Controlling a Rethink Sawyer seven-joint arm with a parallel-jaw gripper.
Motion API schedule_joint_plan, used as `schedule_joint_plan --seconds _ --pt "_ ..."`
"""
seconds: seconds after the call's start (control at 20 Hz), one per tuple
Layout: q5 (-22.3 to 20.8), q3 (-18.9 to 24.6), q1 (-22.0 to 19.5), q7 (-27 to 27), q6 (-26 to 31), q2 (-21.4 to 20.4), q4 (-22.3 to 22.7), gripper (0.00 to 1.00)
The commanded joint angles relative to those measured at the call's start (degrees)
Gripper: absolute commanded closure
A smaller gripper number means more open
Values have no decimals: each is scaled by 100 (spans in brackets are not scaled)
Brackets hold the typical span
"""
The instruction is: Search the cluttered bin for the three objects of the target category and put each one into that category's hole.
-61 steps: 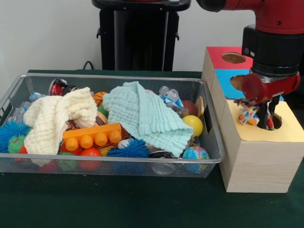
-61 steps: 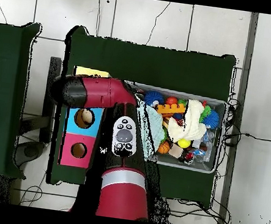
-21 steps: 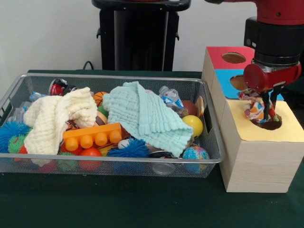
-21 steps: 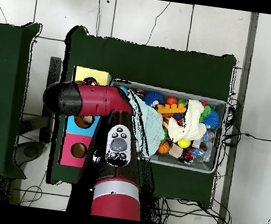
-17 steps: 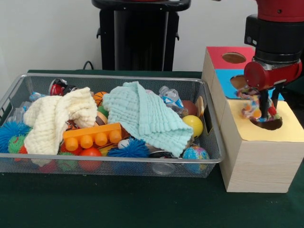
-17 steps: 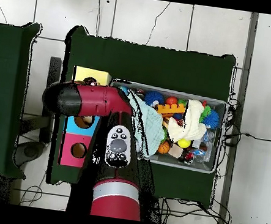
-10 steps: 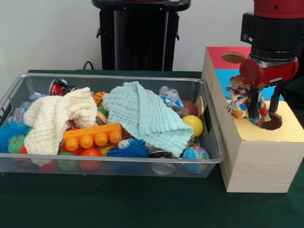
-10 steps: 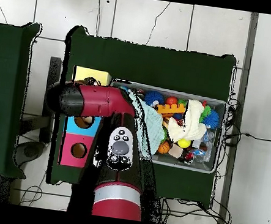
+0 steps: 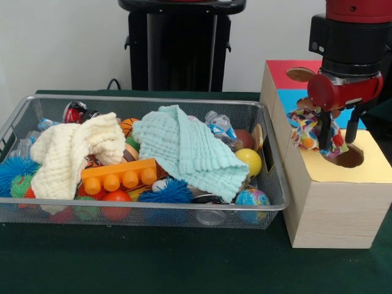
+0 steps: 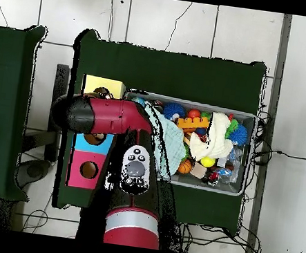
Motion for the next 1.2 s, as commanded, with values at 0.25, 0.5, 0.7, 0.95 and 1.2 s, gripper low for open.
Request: schedule_joint_plan --seconds 0.25,0.5,0.7,0.95,1.2 --pt "267 83 53 1220 640 -103 581 0" --pt "326 106 110 1189 637 -187 609 0" --pt "396 82 165 1226 692 -241 574 0" --pt "431 41 198 1236 710 -208 421 0" --pt "421 19 169 1200 537 -272 516 0"
